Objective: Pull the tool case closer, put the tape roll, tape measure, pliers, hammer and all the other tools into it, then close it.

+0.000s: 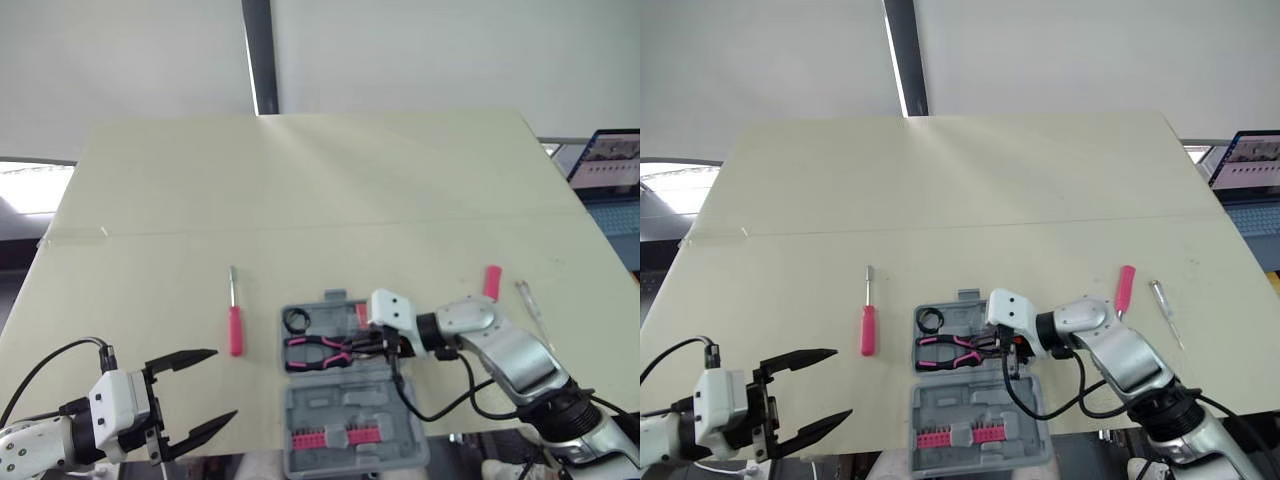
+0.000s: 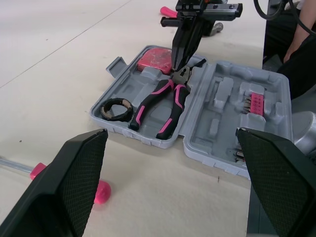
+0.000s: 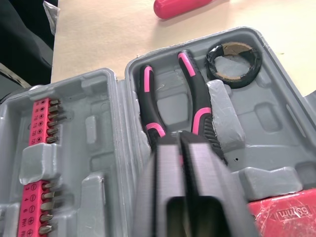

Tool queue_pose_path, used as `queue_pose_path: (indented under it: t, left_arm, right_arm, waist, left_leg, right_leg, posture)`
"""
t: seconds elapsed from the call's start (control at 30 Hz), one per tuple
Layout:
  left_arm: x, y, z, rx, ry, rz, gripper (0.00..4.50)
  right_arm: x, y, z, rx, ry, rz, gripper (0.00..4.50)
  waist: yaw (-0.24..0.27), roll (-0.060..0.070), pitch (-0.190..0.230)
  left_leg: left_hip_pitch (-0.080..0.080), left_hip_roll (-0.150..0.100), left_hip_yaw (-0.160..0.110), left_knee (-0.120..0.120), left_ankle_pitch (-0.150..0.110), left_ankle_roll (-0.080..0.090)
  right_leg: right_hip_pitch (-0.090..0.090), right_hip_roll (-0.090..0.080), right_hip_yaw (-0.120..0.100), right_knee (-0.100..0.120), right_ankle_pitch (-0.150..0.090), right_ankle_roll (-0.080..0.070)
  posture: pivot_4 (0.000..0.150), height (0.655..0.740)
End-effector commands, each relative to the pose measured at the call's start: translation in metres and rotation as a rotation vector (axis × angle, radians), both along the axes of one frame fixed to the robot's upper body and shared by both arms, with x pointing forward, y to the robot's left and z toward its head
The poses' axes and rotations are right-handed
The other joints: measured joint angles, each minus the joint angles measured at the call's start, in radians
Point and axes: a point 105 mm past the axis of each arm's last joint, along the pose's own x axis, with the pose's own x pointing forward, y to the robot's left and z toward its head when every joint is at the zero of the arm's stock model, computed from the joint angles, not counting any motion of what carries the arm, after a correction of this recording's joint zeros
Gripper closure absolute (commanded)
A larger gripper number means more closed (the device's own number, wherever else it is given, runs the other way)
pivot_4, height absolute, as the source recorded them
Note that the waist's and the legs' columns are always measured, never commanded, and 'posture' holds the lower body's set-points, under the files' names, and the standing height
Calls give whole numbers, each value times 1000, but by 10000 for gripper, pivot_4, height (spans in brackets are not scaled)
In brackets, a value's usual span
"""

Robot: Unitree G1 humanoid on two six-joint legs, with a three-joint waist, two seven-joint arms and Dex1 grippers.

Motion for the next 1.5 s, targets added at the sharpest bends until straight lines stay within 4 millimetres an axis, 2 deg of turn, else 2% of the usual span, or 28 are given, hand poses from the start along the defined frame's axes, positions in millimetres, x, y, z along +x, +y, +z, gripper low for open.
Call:
queue_pose_path:
  t: [0.03, 0.33, 0.73, 0.97, 1.23, 1.5]
  left_arm:
    - [-3, -2, 5, 8, -25, -9, 0]
    - [-4, -4, 5, 9, -29, -2, 0]
    - [-5, -4, 7, 14, -28, 7, 0]
    - [-4, -4, 7, 12, -30, 5, 0]
    - [-4, -7, 7, 8, -31, 2, 0]
    - [-4, -8, 7, 5, -34, 5, 0]
  right_arm:
    - [4, 3, 1, 23, -8, -11, 44587]
    - [14, 10, -9, 31, -5, -26, 44587]
    - [10, 8, -24, 5, 32, -22, 44587]
    - [12, 4, -38, -64, 50, -50, 44587]
    - [7, 1, -52, -158, 87, -47, 44587]
    - [6, -1, -67, -246, 117, -53, 44587]
  waist:
    - [-1, 0, 0]
    - [-2, 0, 0]
    - [-3, 0, 0]
    - [-6, 0, 0]
    - [-7, -1, -1]
    - [-9, 0, -11]
  left_leg:
    - [0, 0, 0, 0, 0, 0]
    - [0, 0, 0, 0, 0, 0]
    - [0, 0, 0, -1, 0, 0]
    - [4, 0, 1, -2, 0, 0]
    - [14, 1, 1, -6, 0, 0]
    - [15, 1, 1, -6, 0, 0]
  right_leg:
    - [0, 0, 0, 0, 0, 0]
    - [0, 0, 0, 0, 0, 0]
    - [0, 0, 0, 0, 0, 0]
    - [2, 0, 0, 0, 0, 0]
    - [14, 1, 0, -5, 0, 0]
    - [15, 1, 0, -6, 0, 0]
  posture:
    - [1500, 7373]
    - [1500, 7373]
    - [1500, 7373]
    - [1500, 7373]
    - [1500, 7373]
    - [1500, 7373]
